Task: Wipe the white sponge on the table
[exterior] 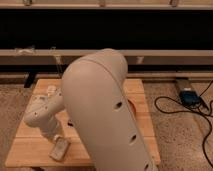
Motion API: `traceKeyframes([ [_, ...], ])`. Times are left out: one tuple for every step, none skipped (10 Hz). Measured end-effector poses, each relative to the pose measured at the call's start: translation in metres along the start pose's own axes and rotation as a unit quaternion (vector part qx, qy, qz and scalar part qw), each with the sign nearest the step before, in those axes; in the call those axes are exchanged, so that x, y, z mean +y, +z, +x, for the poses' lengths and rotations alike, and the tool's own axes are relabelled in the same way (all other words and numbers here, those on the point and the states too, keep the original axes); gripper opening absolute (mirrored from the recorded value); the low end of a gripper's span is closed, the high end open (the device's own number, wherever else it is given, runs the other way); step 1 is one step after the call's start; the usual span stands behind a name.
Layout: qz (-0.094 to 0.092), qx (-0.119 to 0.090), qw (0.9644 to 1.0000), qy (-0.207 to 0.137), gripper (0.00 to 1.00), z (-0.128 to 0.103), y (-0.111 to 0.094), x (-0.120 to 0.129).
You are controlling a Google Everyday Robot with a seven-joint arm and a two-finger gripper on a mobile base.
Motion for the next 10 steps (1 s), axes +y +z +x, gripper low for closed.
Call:
traceKeyframes([
  [0.003, 0.004, 1.0, -0.002, 0.0, 0.004, 0.003, -0.001],
  [0.003, 0.008, 1.0, 0.001, 0.0, 0.008, 0.005, -0.006],
  [0.005, 0.013, 0.9999, 0.01, 0.0, 0.014, 0.007, -0.017],
  [0.004, 0.015, 0.9997, 0.02, 0.0, 0.02, 0.009, -0.026],
  [0.004, 0.018, 0.9993, 0.033, 0.0, 0.026, 0.011, -0.036],
  [0.004, 0.019, 0.9987, 0.047, 0.0, 0.032, 0.012, -0.047],
  [0.004, 0.02, 0.9981, 0.058, 0.0, 0.036, 0.013, -0.055],
  [0.003, 0.021, 0.9973, 0.071, 0.0, 0.041, 0.014, -0.064],
  [0.004, 0.022, 0.996, 0.087, 0.0, 0.046, 0.015, -0.079],
  [0.002, 0.022, 0.9947, 0.101, 0.0, 0.048, 0.016, -0.09],
])
